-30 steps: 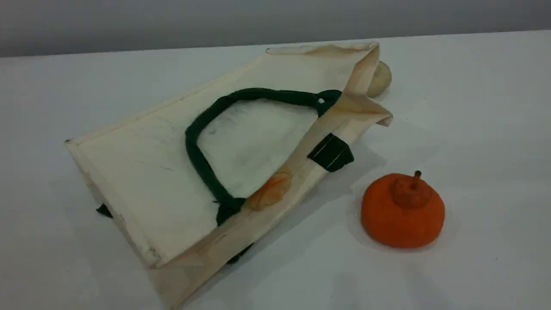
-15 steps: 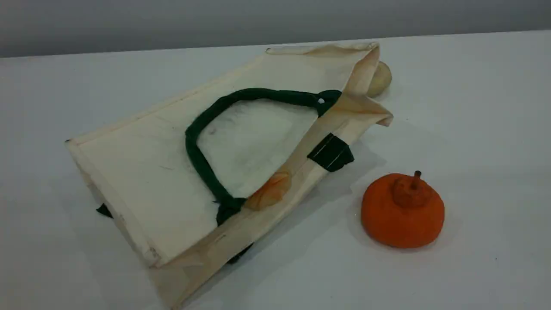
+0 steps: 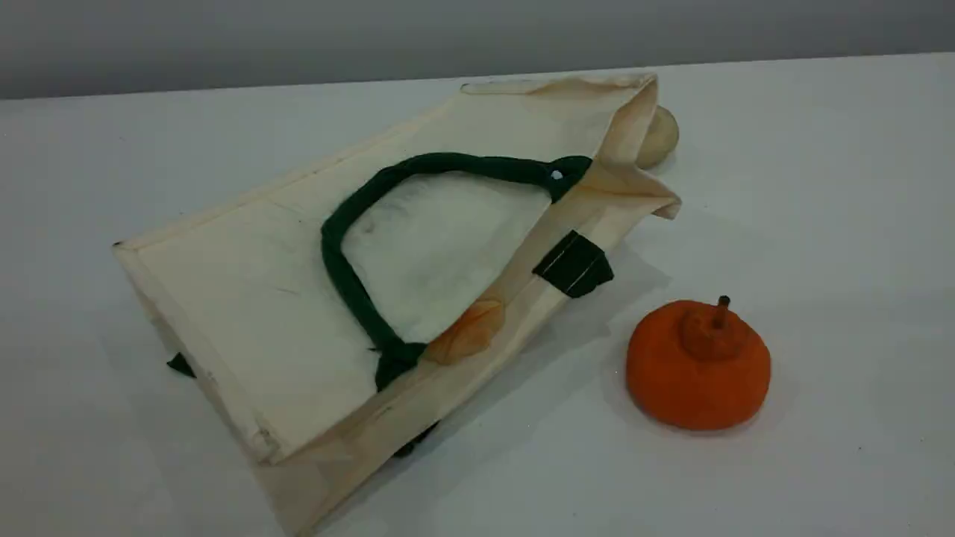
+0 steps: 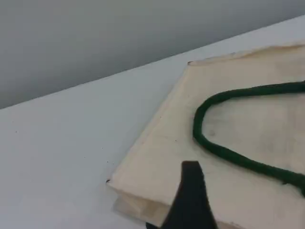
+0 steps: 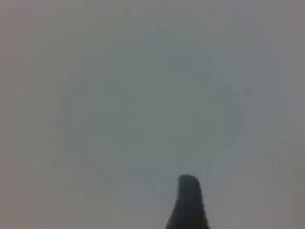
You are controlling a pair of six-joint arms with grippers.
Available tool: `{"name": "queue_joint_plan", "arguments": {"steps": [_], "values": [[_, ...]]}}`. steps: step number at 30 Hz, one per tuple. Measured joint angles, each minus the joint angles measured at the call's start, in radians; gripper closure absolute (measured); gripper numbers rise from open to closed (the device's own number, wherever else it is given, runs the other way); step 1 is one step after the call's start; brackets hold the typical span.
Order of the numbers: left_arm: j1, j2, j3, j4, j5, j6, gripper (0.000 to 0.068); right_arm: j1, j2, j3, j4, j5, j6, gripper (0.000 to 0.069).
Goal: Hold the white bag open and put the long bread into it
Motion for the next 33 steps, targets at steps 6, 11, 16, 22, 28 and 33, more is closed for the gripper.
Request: {"name": "queue_joint_plan", "arguments": {"steps": [6,11,16,22,28,33], "values": [[0.0,0.0,0.0,0.0,0.0,0.0,0.015,0.0,0.0,0.0,0.0,0.0,0.0,0.0191],[0.0,0.0,0.0,0.009,-0.017,-0.018,0.015,0.0,0.0,0.0,0.0,0.001,0.0,0.0191],[0.0,0.0,0.02,0.157,-0.117,-0.203,0.015,0.0,0.0,0.0,0.0,0.001,0.0,0.0191],[0.0,0.0,0.138,0.435,-0.28,-0.584,0.015,0.0,0.0,0.0,0.0,0.001,0.0,0.0191],[0.0,-0.051,0.254,0.58,-0.4,-0.807,0.015,0.0,0.0,0.0,0.0,0.001,0.0,0.0191],[0.0,-0.127,0.253,0.587,-0.387,-0.784,0.015,0.0,0.0,0.0,0.0,0.001,0.0,0.0191]]}}
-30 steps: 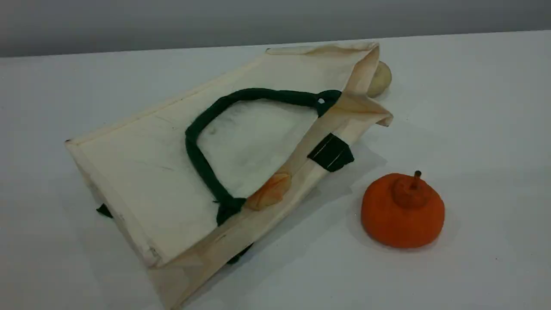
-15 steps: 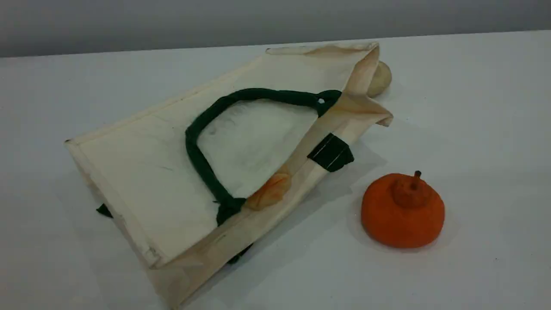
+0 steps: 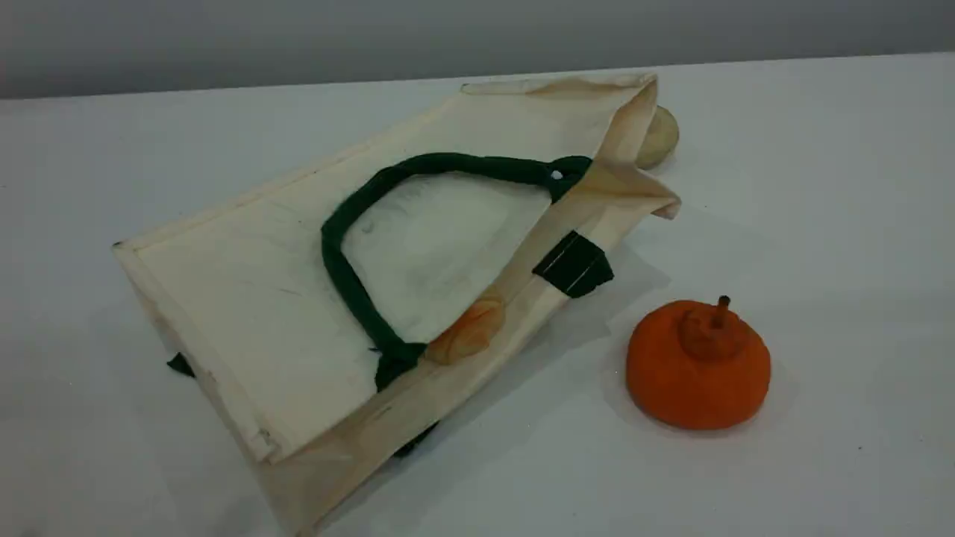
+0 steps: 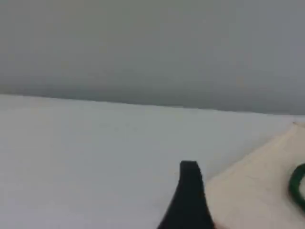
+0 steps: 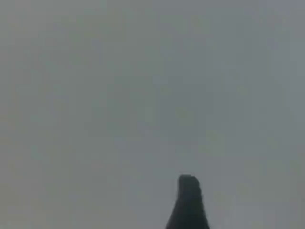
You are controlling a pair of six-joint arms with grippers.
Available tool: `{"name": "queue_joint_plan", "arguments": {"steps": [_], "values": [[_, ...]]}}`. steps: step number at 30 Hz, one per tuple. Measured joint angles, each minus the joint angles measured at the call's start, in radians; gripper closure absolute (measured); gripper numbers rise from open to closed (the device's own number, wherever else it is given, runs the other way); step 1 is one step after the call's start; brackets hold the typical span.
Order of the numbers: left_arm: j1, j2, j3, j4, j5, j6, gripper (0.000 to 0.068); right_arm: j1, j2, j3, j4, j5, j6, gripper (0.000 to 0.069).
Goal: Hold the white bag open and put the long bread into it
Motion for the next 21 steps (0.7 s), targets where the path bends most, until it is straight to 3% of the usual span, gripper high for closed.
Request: {"name": "queue_joint_plan", "arguments": {"steps": [4,10,21], "values": [[0.0,0.0,0.0,0.0,0.031,0.07,0.015,0.0,0.0,0.0,0.0,0.0,0.0,0.0191],[0.0,0.001,0.0,-0.008,0.089,0.073,0.015,0.0,0.0,0.0,0.0,0.0,0.0,0.0191],[0.0,0.001,-0.001,-0.01,0.088,0.073,0.015,0.0,0.0,0.0,0.0,0.0,-0.001,0.0191]]}}
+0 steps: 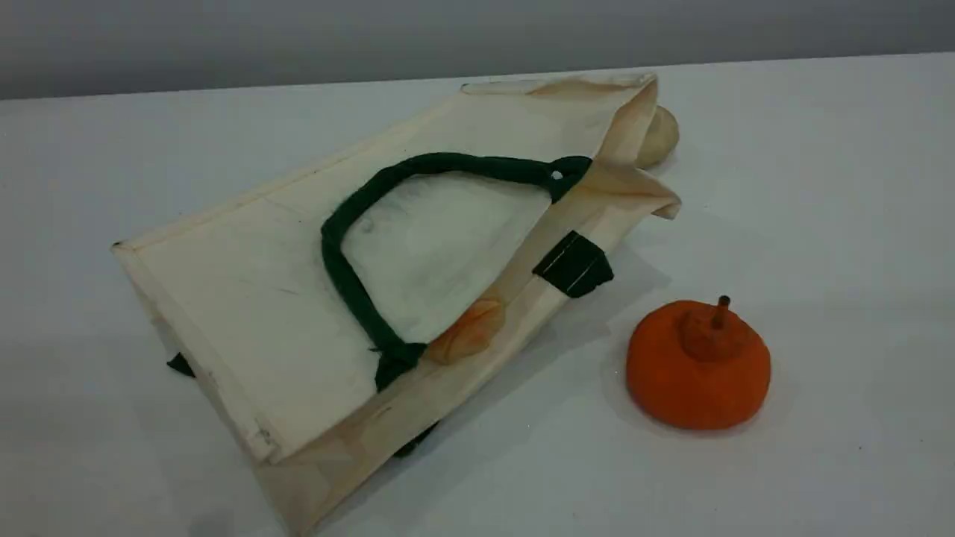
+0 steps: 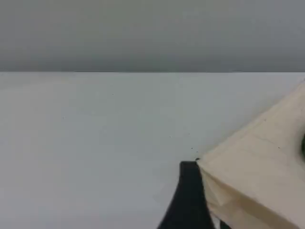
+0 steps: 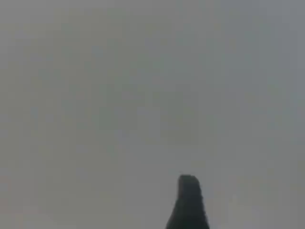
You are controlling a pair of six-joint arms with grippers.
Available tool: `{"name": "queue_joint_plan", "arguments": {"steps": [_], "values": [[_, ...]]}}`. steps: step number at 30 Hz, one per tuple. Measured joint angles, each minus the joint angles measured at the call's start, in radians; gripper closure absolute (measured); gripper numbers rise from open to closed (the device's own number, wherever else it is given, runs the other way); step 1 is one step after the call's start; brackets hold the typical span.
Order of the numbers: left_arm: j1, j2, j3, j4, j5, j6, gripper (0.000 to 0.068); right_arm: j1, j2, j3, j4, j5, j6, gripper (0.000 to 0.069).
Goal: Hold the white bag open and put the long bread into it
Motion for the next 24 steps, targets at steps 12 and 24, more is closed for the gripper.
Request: {"name": "queue_joint_plan", "arguments": {"steps": [12,24], "values": [[0.0,0.0,0.0,0.0,0.003,-0.001,0.015,0.0,0.0,0.03,-0.001,0.245,-0.193,0.0191],[0.0,0.0,0.0,0.0,0.029,-0.001,0.015,0.0,0.0,0.029,-0.008,0.481,-0.237,0.0191]]}}
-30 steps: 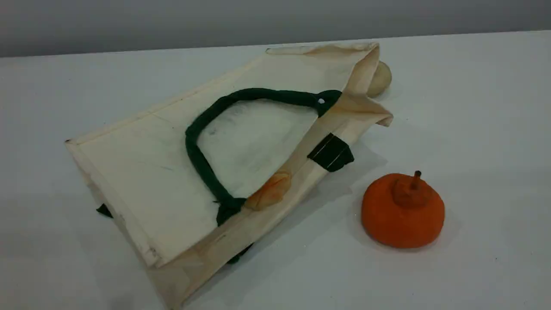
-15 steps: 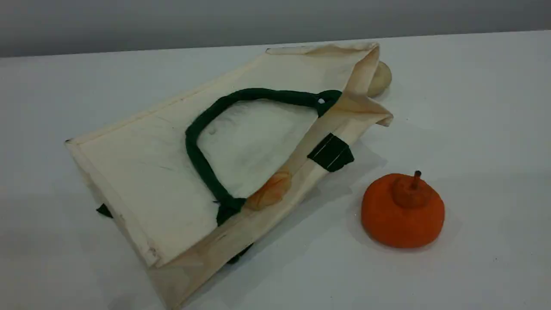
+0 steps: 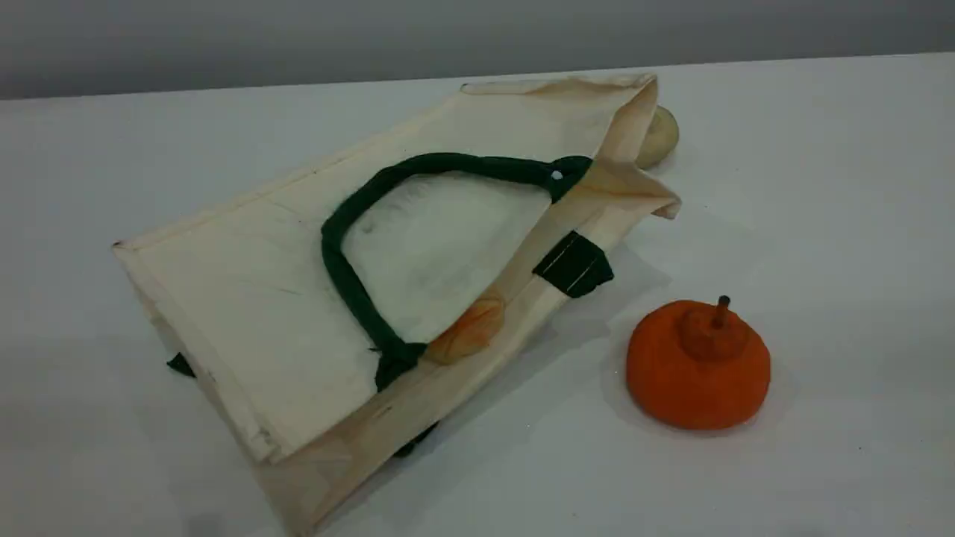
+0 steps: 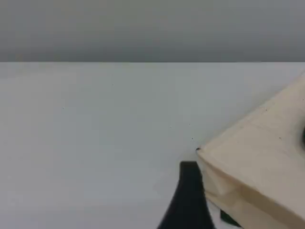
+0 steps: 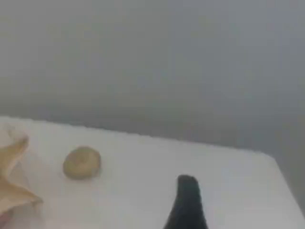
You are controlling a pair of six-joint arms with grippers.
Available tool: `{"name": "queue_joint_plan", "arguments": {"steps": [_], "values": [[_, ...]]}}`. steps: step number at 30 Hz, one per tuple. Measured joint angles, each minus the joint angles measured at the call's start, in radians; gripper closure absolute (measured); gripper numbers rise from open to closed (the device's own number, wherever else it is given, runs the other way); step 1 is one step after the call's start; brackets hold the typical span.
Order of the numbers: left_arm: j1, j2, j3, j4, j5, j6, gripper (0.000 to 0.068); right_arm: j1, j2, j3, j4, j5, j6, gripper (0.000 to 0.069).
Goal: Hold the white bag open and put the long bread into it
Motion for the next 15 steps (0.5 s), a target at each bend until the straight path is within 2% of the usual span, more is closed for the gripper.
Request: {"name": "queue_joint_plan", "arguments": {"steps": [6,11,15], "values": [[0.0,0.0,0.0,0.0,0.0,0.0,0.015,-0.001,0.0,0.0,0.061,0.037,0.005,0.0191],[0.0,0.0,0.0,0.0,0.0,0.0,0.015,-0.05,0.0,0.0,0.078,0.048,0.049,0.0191],[0.0,0.0,0.0,0.0,0.0,0.001,0.015,-0.051,0.0,0.0,0.089,0.06,0.049,0.0191]]}}
